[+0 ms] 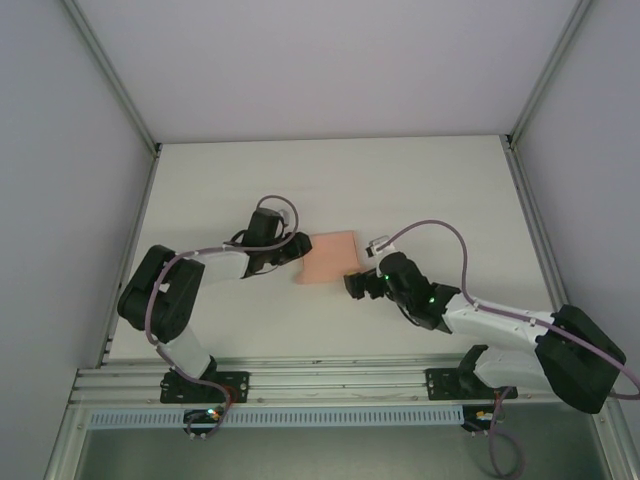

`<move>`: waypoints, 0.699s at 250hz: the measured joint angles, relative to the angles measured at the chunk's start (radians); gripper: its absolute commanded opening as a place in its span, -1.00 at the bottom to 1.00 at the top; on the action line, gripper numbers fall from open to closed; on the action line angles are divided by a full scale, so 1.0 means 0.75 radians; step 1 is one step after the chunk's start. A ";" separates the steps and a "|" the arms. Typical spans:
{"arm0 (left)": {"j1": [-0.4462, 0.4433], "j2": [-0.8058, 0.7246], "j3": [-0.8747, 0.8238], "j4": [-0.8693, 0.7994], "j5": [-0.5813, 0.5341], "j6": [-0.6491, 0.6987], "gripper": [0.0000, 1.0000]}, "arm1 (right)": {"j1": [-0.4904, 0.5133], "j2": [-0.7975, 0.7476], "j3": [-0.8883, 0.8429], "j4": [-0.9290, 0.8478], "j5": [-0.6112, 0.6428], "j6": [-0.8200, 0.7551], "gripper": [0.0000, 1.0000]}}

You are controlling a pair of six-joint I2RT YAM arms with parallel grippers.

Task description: Assemble paper box

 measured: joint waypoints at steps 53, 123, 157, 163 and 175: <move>0.048 -0.002 -0.103 0.190 0.062 -0.028 -0.51 | -0.230 0.176 0.204 -0.053 -0.241 0.167 0.99; 0.203 0.030 -0.307 0.595 0.220 -0.161 -0.54 | -0.349 0.531 0.463 -0.087 -0.545 0.339 0.99; 0.226 0.064 -0.346 0.723 0.260 -0.198 -0.53 | -0.348 0.682 0.544 -0.079 -0.696 0.398 0.99; 0.226 0.066 -0.349 0.730 0.261 -0.200 -0.53 | -0.348 0.705 0.555 -0.070 -0.724 0.410 1.00; 0.226 0.068 -0.352 0.742 0.262 -0.199 -0.53 | -0.348 0.748 0.576 -0.046 -0.778 0.430 0.92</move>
